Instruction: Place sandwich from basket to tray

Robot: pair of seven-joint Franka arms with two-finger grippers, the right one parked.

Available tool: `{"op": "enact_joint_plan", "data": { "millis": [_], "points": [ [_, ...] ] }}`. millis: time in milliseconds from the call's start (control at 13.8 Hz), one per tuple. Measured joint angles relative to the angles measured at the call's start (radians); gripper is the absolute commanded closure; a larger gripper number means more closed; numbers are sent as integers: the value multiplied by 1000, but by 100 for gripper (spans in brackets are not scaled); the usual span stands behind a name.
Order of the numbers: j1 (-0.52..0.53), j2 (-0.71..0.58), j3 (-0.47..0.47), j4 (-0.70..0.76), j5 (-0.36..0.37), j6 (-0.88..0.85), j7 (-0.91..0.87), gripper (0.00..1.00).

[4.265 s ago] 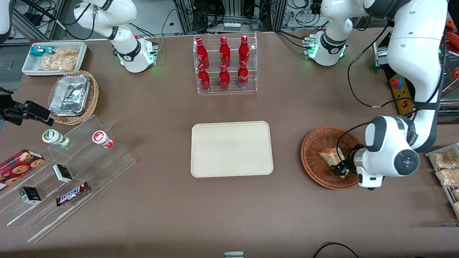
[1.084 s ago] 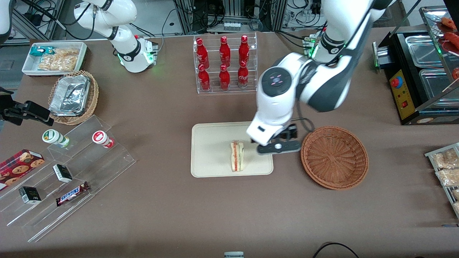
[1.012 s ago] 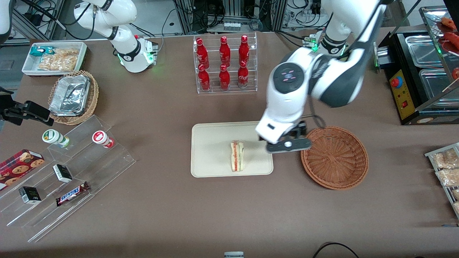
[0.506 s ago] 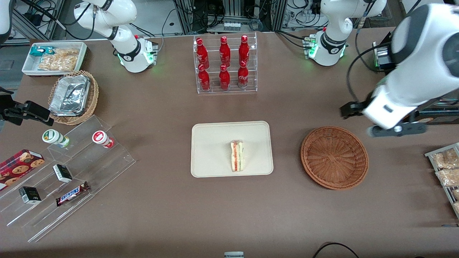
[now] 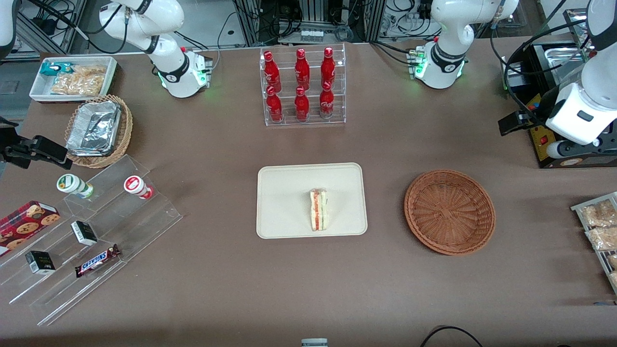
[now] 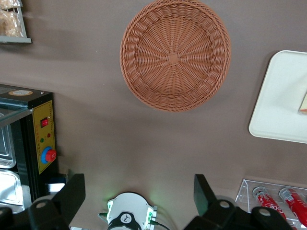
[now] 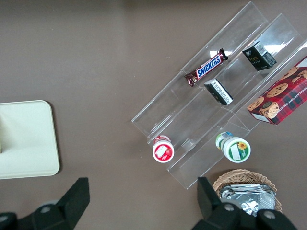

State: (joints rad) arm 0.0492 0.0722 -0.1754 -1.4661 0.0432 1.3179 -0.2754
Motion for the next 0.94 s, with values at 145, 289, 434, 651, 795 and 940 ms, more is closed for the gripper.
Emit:
{"op": "enact_joint_plan", "data": {
  "millis": [145,289,434,651,795,940],
  "points": [
    [0,0,0,-5,4,1,0,0],
    [0,0,0,-2,4,3,0,0],
    [0,0,0,4,4,3,0,0],
    [0,0,0,6,4,4,0,0],
    [0,0,0,6,4,5,-1,0],
    [0,0,0,6,4,5,-1,0]
  ]
}}
